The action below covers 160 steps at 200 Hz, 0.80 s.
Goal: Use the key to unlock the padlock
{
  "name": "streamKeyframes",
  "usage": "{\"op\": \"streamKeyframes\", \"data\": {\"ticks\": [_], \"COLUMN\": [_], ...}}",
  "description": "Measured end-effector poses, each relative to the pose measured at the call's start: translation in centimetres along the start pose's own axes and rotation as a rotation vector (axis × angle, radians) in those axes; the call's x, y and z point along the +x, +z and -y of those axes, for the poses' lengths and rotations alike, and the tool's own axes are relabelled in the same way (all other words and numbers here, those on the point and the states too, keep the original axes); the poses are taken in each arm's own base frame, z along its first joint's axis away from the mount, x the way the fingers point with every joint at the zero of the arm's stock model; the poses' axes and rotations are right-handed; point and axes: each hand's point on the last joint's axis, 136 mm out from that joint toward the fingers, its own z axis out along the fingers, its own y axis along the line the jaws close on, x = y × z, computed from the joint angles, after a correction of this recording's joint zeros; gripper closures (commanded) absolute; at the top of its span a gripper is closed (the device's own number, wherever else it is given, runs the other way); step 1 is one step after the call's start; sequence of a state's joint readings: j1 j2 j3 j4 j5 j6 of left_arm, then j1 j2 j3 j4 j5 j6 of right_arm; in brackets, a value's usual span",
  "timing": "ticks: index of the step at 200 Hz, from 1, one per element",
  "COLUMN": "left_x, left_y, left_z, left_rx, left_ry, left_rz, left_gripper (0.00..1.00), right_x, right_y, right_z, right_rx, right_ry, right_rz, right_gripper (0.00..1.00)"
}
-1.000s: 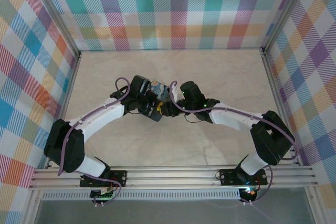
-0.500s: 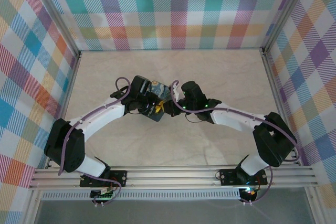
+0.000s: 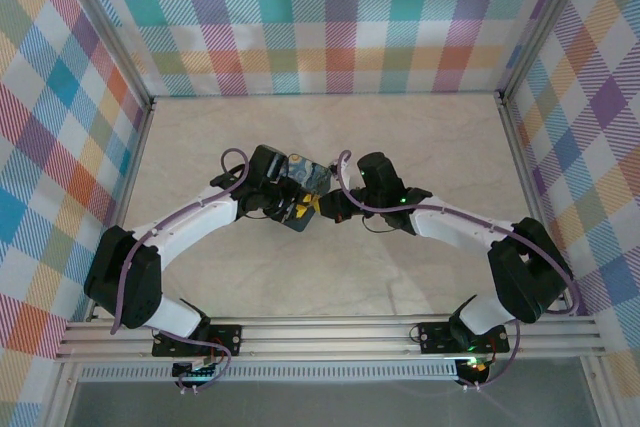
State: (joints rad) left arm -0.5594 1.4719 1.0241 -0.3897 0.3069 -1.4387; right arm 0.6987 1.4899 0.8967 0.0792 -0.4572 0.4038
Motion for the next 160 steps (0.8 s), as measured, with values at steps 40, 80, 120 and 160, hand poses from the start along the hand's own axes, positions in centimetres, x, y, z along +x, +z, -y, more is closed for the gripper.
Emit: {"op": "streamKeyframes", "data": {"ticks": [40, 80, 120, 160], "left_x": [0.01, -0.28, -0.48, -0.79], "left_y": [-0.03, -0.07, -0.18, -0.39], "left_z": [-0.01, -0.16, -0.11, -0.47], "left_rx": [0.0, -0.006, -0.003, -0.015], "left_ry": [-0.003, -0.008, -0.015, -0.027], "left_rz": [-0.005, 0.007, 0.011, 0.032], "left_gripper": [0.77, 0.76, 0.78, 0.82], "right_x": [0.28, 0.36, 0.38, 0.32], "right_y": [0.22, 0.36, 0.38, 0.4], "right_z": [-0.36, 0.09, 0.19, 0.37], "right_rx": [-0.031, -0.02, -0.016, -0.007], "right_ry": [0.005, 0.015, 0.021, 0.039], "right_rz": [-0.015, -0.019, -0.019, -0.015], "right_gripper": [0.95, 0.95, 0.95, 0.95]}}
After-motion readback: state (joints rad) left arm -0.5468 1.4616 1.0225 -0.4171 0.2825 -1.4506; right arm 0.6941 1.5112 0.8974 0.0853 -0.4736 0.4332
